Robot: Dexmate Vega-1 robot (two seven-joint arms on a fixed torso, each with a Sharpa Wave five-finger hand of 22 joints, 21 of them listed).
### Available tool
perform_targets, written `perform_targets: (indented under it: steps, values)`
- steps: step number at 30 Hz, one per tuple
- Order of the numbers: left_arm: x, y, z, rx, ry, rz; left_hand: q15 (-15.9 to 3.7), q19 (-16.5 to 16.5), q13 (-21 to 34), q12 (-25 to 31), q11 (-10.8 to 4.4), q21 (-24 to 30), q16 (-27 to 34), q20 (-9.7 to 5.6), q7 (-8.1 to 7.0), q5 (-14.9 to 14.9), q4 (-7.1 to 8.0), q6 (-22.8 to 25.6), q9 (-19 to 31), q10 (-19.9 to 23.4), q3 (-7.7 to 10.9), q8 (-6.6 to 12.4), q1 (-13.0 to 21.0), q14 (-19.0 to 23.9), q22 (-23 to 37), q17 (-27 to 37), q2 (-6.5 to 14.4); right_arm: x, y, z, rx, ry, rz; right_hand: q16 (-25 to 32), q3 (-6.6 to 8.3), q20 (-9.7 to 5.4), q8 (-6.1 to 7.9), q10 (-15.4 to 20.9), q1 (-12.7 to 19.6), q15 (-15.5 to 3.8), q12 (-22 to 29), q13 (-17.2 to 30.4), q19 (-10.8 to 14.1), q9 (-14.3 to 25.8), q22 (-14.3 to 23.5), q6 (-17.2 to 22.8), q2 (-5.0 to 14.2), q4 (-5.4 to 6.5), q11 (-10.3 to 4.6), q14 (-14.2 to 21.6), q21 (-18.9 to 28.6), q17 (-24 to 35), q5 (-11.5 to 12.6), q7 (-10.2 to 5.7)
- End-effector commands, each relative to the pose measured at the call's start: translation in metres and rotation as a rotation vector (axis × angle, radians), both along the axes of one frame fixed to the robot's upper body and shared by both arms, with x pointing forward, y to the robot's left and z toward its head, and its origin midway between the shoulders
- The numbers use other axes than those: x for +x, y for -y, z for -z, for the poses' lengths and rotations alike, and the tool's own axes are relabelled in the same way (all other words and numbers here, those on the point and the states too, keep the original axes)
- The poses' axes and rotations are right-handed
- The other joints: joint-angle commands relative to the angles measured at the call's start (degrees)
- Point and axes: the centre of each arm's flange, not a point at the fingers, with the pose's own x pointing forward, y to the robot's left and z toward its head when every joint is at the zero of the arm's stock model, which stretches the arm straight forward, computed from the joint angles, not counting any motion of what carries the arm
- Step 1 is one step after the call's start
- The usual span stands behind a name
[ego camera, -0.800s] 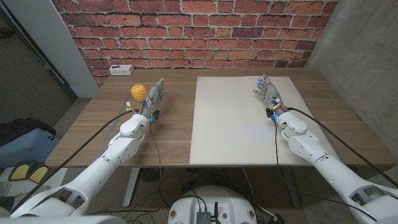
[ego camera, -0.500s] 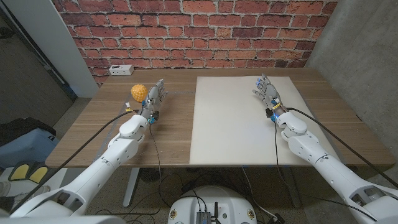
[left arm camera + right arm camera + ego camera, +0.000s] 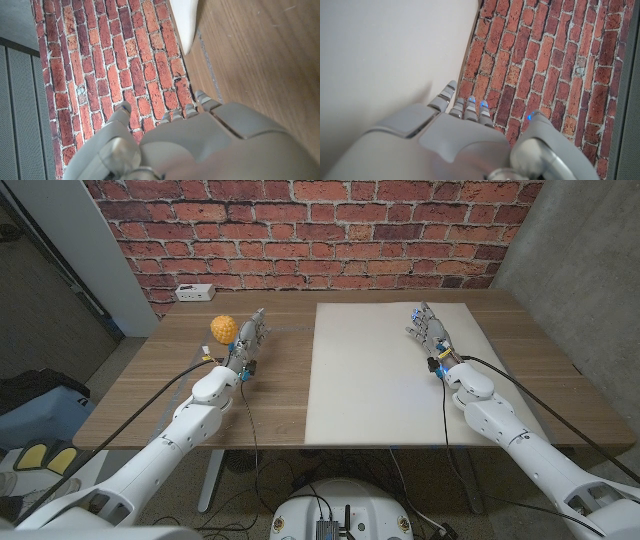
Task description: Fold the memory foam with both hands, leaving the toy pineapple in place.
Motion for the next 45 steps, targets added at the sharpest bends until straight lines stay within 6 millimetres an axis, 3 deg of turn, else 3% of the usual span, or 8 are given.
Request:
perform_targets:
  steps: [1,2,3,20,34,38,40,45]
  values:
    - [-0.005,0.006,0.005,0.021,-0.006,-0.014,-0.15,0.2,0.2,0.2,0.59,0.2,0.2,0.50,0.09,0.1,-0.22,-0.4,0.1,0.0,0.37,0.13,0.6,-0.4,0.2,0.1,0.2,-0.004,0.002,0.005,-0.030,-0.007,0.012,0.2,0.32,-0.02,0.14,-0.1,0.7,0.03,0.2,0.2,0.4,0.1,0.1,0.3,-0.14,-0.18,0.51,-0.5,0.2,0.1,0.2,0.03]
    - [-0.006,0.007,0.005,0.024,-0.007,-0.014,-0.11,0.2,0.2,0.1,-0.30,0.2,0.2,0.55,0.07,0.1,-0.25,-0.4,0.1,-0.2,0.38,0.11,0.7,-0.4,0.2,0.1,0.2,-0.005,0.002,0.006,-0.029,-0.011,0.014,0.2,0.34,-0.03,0.14,-0.1,0.7,0.07,0.2,0.2,0.4,0.1,0.1,0.3,-0.13,-0.20,0.59,-0.6,0.2,0.1,0.2,0.01]
    - [-0.006,0.008,0.006,0.028,-0.006,-0.015,-0.06,0.2,0.2,0.2,0.48,0.2,0.2,0.56,0.11,0.1,-0.27,-0.4,0.1,0.0,0.37,0.12,0.7,-0.4,0.2,0.1,0.2,-0.005,0.002,0.006,-0.032,-0.013,0.014,0.2,0.36,-0.03,0.13,-0.1,0.8,0.06,0.2,0.2,0.3,0.1,0.1,0.3,-0.11,-0.23,0.63,-0.6,0.2,0.1,0.2,0.05]
    - [-0.025,0.022,0.010,0.122,0.014,-0.054,0.12,0.2,0.2,0.1,0.24,0.1,0.2,0.64,0.17,0.1,-0.45,0.0,0.1,0.0,0.42,0.19,0.9,-0.3,0.2,0.0,0.4,-0.026,0.004,0.016,-0.114,-0.011,0.069,0.1,0.75,0.10,0.08,-0.2,1.4,0.12,0.1,0.2,0.1,0.1,0.1,0.3,0.28,-0.62,0.53,-0.7,0.1,0.1,0.1,-0.03]
    - [-0.048,0.034,0.009,0.272,0.053,-0.123,0.71,0.4,0.2,0.3,1.60,0.1,0.3,1.01,0.25,0.1,-0.73,0.6,0.2,0.8,0.42,0.29,1.2,0.2,0.2,0.0,0.4,-0.048,0.009,0.023,-0.185,0.003,0.145,0.2,1.16,0.26,0.06,0.3,2.1,0.30,0.2,0.2,0.3,0.1,0.1,0.3,0.63,-1.05,0.74,-0.3,0.1,0.1,-0.1,-0.03]
    - [-0.053,0.038,0.009,0.332,0.063,-0.144,0.75,0.4,0.2,0.2,0.94,0.1,0.3,1.01,0.20,0.0,-0.80,0.7,0.2,0.7,0.42,0.28,1.2,0.2,0.2,0.0,0.4,-0.054,0.011,0.026,-0.205,0.000,0.171,0.2,1.27,0.29,0.11,0.4,2.3,0.31,0.3,0.2,0.3,0.1,0.1,0.4,0.72,-1.16,0.99,-0.3,0.1,0.1,-0.1,0.00]
    - [-0.054,0.039,0.009,0.348,0.064,-0.149,0.77,0.4,0.3,0.2,1.87,0.1,0.3,0.98,0.21,0.0,-0.88,0.7,0.2,0.7,0.40,0.27,1.3,0.2,0.2,0.0,0.3,-0.056,0.011,0.027,-0.212,0.000,0.179,0.3,1.32,0.29,0.13,0.5,2.3,0.33,0.3,0.2,0.3,0.1,0.1,0.5,0.76,-1.22,1.01,-0.2,0.1,0.1,-0.1,-0.03]
    - [-0.059,0.042,0.008,0.415,0.076,-0.175,0.79,0.4,0.3,0.2,1.23,0.1,0.2,0.99,0.18,0.0,-1.05,0.7,0.2,0.7,0.39,0.23,1.5,0.2,0.2,0.0,0.3,-0.065,0.014,0.030,-0.235,-0.006,0.212,0.3,1.50,0.38,0.18,0.7,2.6,0.31,0.3,0.2,0.4,0.1,0.1,0.6,0.91,-1.41,1.09,-0.1,0.1,0.1,-0.2,0.02]
